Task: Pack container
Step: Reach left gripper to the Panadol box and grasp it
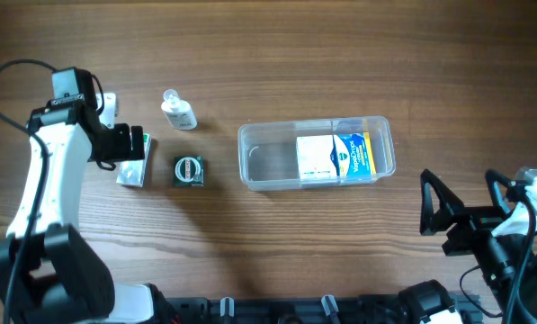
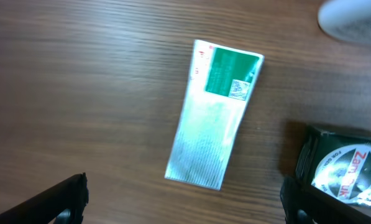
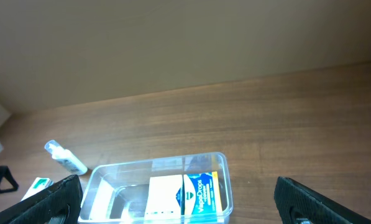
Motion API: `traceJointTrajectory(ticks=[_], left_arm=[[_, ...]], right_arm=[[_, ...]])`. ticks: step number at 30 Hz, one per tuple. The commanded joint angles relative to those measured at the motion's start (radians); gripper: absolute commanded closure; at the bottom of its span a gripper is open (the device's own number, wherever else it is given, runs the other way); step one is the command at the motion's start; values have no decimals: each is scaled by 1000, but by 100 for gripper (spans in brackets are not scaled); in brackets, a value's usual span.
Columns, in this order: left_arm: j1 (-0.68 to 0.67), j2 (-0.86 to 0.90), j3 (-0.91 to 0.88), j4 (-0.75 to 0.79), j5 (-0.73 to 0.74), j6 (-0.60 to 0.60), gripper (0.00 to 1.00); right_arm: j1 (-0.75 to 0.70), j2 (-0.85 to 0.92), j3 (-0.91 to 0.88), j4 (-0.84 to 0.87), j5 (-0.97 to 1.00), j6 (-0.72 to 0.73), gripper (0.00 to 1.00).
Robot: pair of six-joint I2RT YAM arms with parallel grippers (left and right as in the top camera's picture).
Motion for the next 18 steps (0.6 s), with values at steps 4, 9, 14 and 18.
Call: traceJointTrajectory(ticks=[4, 9, 14, 18], left_arm=[[8, 179, 17, 77, 46, 154, 0], [9, 248, 17, 133, 28, 154, 1], [10, 292, 17, 176, -1, 165, 2], [10, 340, 14, 167, -5, 166, 6]], right_arm=[[-4, 1, 0, -1, 14, 1, 0], [-4, 1, 0, -1, 13, 1, 0], [-4, 1, 0, -1, 13, 1, 0], [-4, 1, 0, -1, 13, 1, 0]])
